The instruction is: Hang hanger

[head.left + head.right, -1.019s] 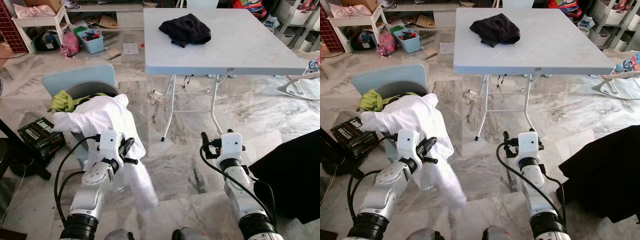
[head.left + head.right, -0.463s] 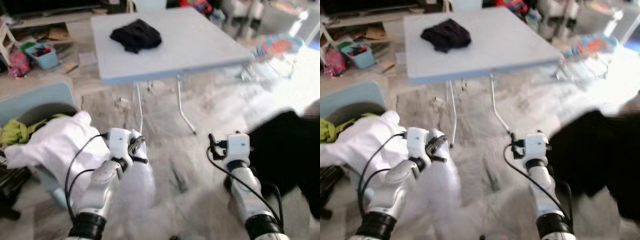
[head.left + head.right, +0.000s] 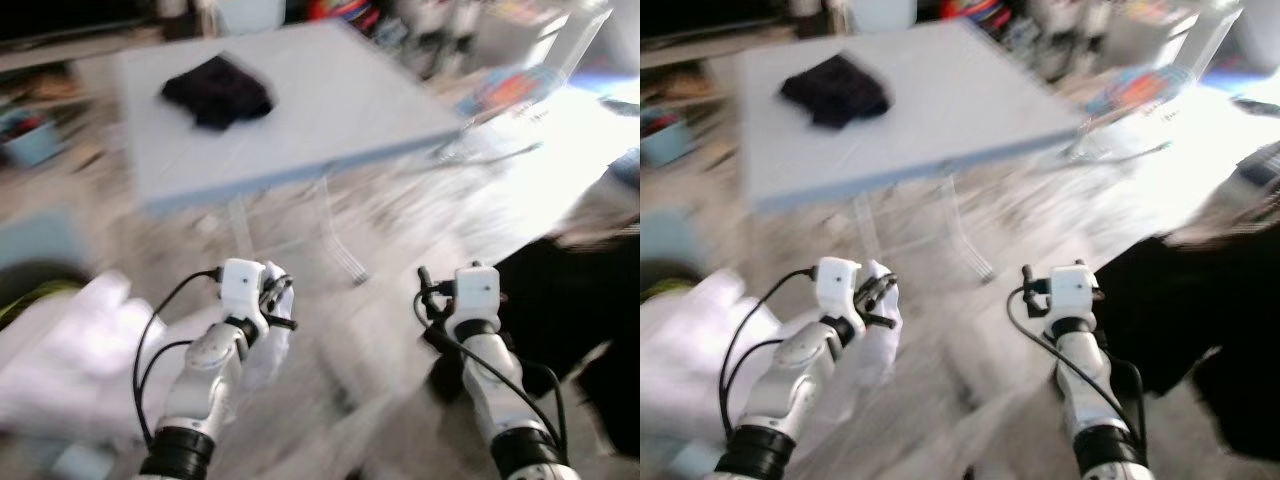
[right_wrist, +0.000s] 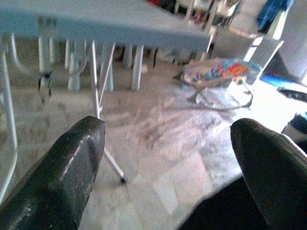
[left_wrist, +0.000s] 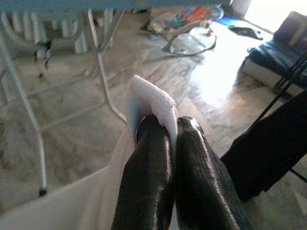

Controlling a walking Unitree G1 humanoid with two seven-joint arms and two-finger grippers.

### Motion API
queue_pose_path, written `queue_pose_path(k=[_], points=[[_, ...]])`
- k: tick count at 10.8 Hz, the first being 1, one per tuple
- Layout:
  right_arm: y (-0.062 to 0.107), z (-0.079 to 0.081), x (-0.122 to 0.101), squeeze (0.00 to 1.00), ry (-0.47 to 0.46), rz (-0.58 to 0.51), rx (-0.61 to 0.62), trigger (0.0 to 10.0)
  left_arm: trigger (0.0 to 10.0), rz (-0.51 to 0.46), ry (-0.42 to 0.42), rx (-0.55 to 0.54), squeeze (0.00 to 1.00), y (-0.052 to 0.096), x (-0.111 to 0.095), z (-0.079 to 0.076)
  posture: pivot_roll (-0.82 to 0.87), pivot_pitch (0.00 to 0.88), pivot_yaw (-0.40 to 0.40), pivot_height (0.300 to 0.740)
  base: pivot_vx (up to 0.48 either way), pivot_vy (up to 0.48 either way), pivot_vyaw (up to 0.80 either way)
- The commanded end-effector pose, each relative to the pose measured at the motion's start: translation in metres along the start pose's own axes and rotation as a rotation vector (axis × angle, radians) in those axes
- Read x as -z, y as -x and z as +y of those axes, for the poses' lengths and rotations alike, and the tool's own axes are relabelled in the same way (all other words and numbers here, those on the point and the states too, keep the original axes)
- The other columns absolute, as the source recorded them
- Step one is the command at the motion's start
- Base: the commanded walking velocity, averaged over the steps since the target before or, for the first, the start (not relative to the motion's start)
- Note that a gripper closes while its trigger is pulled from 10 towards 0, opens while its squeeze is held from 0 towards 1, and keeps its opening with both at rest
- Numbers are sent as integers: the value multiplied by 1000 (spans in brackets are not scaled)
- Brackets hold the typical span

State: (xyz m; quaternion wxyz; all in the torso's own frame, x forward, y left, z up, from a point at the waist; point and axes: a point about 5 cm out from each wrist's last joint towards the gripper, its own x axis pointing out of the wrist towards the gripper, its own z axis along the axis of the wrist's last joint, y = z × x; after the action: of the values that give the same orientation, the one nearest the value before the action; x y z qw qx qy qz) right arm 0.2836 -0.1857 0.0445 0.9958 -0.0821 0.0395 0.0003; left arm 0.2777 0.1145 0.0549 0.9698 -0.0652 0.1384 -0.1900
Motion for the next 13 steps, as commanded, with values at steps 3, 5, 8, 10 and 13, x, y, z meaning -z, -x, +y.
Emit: queue_pose_path(k=[3,5,8,10,13], points=[[-2,9,-2,0,-10,-9,-19,10000,10000,-20,-26,-5,0,1,-7,4,-25,0,-1,740,354,0,-758],[-2,9,-2,0,-11,-9,-19,10000,10000,-12,-30,7,0,0,-6,0,-27,0,1,740,339,0,-625],[-2,10,-2,0,-12,-10,-19,10000,10000,-3,-31,31,0,-4,-6,-6,-29,0,4,740,94,0,-502],[-2,10,-2,0,-11,-7,-22,10000,10000,2,-39,41,0,-4,-5,-9,-28,0,4,740,0,0,-203],[-2,11,-1,0,-8,-5,-23,10000,10000,23,-48,52,0,-5,-4,-15,-27,0,2,740,0,0,0]])
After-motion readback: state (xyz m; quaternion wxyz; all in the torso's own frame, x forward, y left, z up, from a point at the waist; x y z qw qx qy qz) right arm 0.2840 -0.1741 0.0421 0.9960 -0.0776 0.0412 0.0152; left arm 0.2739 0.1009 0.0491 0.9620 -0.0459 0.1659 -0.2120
